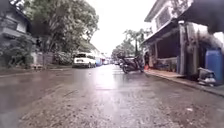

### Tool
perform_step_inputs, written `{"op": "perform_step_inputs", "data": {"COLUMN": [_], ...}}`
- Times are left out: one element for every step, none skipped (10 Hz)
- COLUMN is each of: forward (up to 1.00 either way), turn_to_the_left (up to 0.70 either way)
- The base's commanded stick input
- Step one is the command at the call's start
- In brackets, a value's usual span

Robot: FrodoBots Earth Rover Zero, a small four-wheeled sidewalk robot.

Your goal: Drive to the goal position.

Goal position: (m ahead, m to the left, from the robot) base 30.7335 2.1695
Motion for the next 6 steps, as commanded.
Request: {"op": "perform_step_inputs", "data": {"forward": [1.00, 1.00, 1.00, 1.00, 1.00, 1.00], "turn_to_the_left": [0.00, 0.00, 0.21, 0.02, 0.25, 0.02]}}
